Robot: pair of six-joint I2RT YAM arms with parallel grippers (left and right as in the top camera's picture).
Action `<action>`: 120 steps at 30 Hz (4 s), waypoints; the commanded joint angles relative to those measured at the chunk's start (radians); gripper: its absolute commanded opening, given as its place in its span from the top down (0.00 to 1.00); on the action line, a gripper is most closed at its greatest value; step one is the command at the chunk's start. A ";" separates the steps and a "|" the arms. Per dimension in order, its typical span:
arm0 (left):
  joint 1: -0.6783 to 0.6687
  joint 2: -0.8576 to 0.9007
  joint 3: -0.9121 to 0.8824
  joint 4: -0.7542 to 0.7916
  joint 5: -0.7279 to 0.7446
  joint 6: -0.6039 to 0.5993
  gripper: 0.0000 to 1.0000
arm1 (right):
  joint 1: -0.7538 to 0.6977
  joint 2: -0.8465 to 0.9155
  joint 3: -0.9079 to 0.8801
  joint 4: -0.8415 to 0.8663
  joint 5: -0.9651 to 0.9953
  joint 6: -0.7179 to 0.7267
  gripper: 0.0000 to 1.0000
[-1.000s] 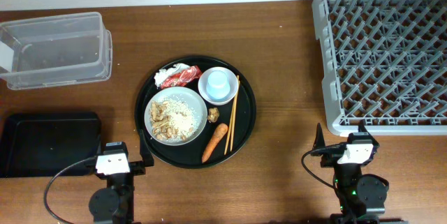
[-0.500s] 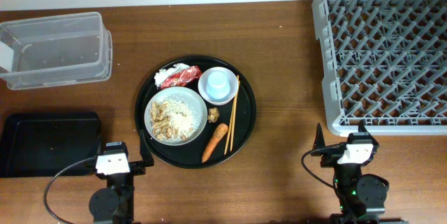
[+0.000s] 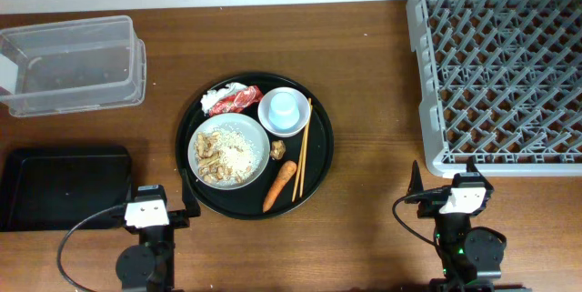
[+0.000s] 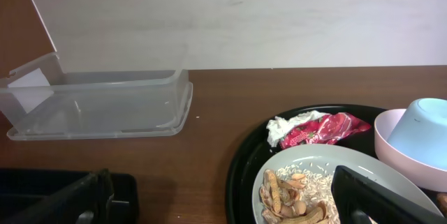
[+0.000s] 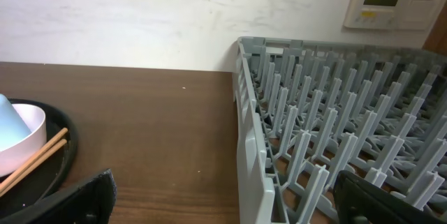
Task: Sort waste into correct bins and load items into the dishwasher rack
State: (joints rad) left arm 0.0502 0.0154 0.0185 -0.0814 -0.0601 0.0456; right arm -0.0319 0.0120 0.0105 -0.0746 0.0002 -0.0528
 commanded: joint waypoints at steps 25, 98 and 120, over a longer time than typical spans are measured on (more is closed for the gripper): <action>0.005 0.041 0.066 0.296 1.020 -0.485 0.01 | 0.004 -0.008 -0.005 -0.007 0.008 0.009 0.02; -0.617 1.853 1.174 -0.686 -0.140 -0.280 0.54 | 0.004 -0.008 -0.005 -0.007 0.008 0.008 0.02; -0.663 1.894 1.141 -0.626 -0.173 -0.280 0.63 | 0.004 -0.008 -0.005 -0.007 0.008 0.008 0.02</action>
State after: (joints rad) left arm -0.6075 1.8965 1.1717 -0.7074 -0.2199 -0.2356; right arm -0.0319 0.0109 0.0105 -0.0746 0.0002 -0.0525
